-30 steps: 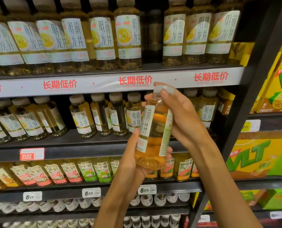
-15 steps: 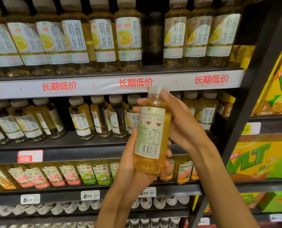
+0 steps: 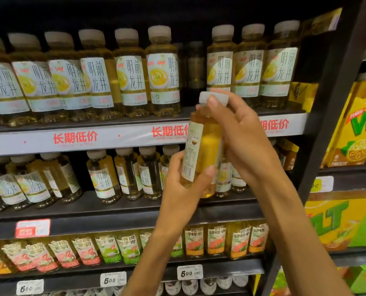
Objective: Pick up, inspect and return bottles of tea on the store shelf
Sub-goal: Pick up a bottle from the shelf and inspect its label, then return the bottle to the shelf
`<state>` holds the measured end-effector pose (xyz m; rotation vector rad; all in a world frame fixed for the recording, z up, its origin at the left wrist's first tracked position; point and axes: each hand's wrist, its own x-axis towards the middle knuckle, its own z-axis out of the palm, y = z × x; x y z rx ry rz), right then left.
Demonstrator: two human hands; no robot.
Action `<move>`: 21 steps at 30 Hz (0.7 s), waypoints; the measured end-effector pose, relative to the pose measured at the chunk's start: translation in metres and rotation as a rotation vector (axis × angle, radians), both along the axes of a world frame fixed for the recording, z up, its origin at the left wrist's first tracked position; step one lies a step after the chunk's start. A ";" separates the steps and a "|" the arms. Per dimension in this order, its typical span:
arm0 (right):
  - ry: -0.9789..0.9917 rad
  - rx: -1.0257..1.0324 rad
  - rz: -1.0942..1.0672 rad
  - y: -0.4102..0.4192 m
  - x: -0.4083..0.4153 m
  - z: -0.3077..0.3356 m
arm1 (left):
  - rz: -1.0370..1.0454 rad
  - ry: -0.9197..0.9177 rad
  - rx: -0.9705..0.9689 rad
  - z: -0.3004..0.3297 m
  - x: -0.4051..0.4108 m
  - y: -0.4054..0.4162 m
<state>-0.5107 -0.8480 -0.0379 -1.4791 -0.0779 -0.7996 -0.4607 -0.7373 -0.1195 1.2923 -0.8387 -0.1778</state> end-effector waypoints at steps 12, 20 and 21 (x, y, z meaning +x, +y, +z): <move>-0.201 -0.110 0.068 -0.023 0.011 0.065 | -0.112 -0.038 -0.121 0.070 0.035 -0.020; -0.294 -0.204 -0.104 -0.019 0.023 0.083 | 0.325 -0.536 0.078 0.092 0.043 -0.032; -0.294 -0.222 -0.123 -0.020 0.025 0.083 | 0.363 -0.559 0.079 0.093 0.044 -0.033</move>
